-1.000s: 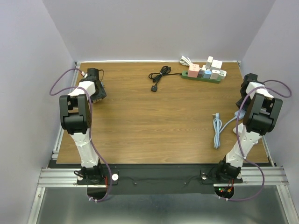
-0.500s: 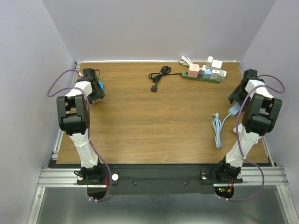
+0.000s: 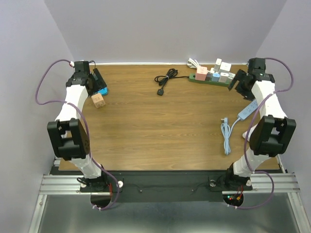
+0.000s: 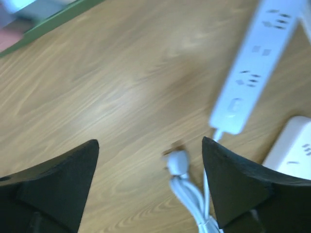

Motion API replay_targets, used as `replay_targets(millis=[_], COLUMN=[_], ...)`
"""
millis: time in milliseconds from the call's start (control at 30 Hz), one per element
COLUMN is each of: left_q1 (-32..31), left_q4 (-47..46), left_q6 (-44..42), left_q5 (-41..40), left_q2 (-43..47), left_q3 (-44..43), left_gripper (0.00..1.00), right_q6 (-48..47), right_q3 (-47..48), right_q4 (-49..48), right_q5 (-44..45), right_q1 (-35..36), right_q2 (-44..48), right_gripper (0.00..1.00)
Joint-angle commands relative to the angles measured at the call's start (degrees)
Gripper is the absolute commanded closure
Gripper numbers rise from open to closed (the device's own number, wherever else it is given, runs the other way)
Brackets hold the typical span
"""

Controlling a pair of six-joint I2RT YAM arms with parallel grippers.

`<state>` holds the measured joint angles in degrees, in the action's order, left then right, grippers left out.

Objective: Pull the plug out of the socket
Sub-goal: Move the socket to the corner of the board.

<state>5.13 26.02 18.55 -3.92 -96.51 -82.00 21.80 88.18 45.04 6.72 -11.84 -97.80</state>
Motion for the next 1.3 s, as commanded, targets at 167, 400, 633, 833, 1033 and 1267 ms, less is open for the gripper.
replay_targets(millis=[167,400,633,833,1033,1267], left_q1=[-4.1,-10.4,-12.9,-12.9,-12.9,-12.9], left_q4=[-3.6,-8.1,-10.7,-10.9,-10.7,-9.7], left_q6=[0.2,2.7,4.6,4.0,3.5,2.3], left_q5=[17.4,22.6,23.2,23.6,23.5,22.2], left_q2=[11.6,16.4,17.8,16.5,15.8,16.7], left_q3=[7.4,15.0,19.7,19.5,19.7,20.8], left_gripper=[0.10,0.11,0.12,0.12,0.14,0.14], right_q6=[-1.1,0.7,8.7,16.4,21.4,19.2], right_q3=[-9.1,-17.3,-35.6,-38.7,-37.7,-33.8], right_q4=[-1.1,-2.0,-1.6,1.4,5.2,5.2], right_q5=[-13.3,-14.6,-1.9,10.5,22.2,22.8], right_q1=[11.5,17.0,19.1,19.1,16.0,12.6], right_q2=[6.4,7.9,15.8,20.3,16.9,15.9], right_gripper=[0.99,1.00,1.00,1.00,0.98,1.00])
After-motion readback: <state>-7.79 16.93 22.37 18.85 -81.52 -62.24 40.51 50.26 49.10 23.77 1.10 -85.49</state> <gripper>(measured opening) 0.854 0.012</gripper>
